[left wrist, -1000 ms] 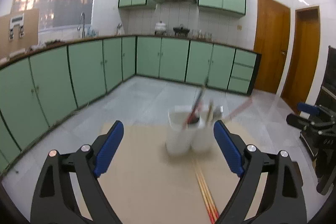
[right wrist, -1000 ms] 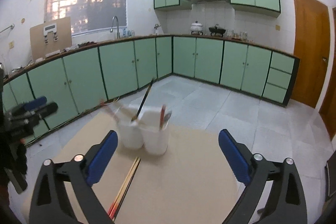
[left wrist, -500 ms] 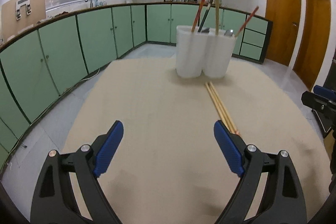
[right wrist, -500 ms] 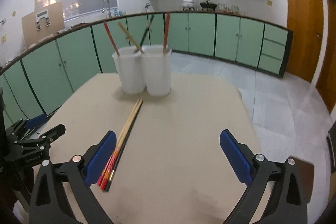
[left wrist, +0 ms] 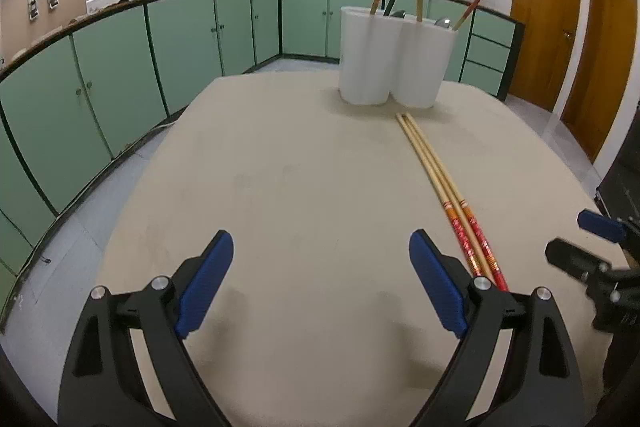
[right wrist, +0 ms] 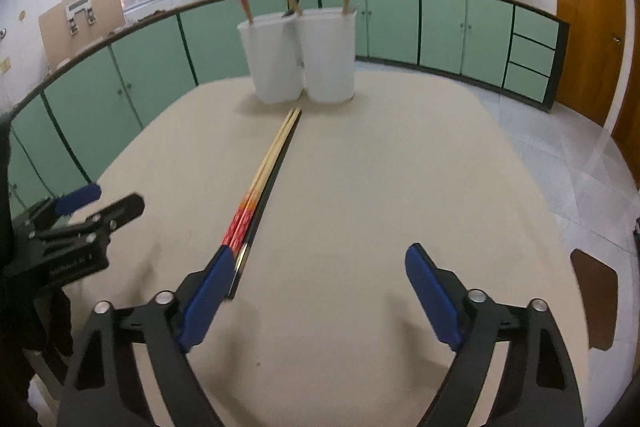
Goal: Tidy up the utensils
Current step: 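Move both open tools back down to the chopsticks on the mat, then grasp the black chopstick with the right tool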
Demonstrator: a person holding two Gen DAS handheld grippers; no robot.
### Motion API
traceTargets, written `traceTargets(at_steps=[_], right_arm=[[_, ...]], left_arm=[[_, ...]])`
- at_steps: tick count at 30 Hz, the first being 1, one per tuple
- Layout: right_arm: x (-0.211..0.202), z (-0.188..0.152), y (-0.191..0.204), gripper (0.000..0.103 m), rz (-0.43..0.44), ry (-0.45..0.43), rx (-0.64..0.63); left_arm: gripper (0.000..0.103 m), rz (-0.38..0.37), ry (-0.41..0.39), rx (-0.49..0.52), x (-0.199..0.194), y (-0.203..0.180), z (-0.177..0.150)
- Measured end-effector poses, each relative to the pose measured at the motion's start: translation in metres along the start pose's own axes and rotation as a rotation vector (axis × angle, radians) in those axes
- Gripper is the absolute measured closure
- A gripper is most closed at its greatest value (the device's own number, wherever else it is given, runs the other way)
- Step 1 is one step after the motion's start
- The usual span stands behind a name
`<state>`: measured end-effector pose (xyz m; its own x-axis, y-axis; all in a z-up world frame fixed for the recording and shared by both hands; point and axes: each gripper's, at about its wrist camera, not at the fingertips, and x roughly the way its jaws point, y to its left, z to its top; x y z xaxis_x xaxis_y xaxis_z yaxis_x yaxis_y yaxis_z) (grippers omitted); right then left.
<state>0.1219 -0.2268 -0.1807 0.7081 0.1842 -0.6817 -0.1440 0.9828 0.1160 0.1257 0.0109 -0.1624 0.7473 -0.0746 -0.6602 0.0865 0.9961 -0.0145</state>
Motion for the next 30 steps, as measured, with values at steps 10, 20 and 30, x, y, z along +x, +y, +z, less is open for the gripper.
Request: traceTargets(at_steps=[10,20,30], right_arm=[[0.012,-0.014,0.02,0.039,0.04,0.088,-0.026],[0.019,-0.014,0.035,0.041,0.008,0.122,-0.089],[0.017,-0.011,0.015,0.045,-0.059,0.109,-0.017]], left_arm=[[0.016,0.01,0.052,-0.043,0.004,0.014,-0.004],[0.016,0.004,0.076,-0.055,0.008,0.017,-0.005],[0.016,-0.001,0.088,-0.081,0.012,0.02,-0.005]])
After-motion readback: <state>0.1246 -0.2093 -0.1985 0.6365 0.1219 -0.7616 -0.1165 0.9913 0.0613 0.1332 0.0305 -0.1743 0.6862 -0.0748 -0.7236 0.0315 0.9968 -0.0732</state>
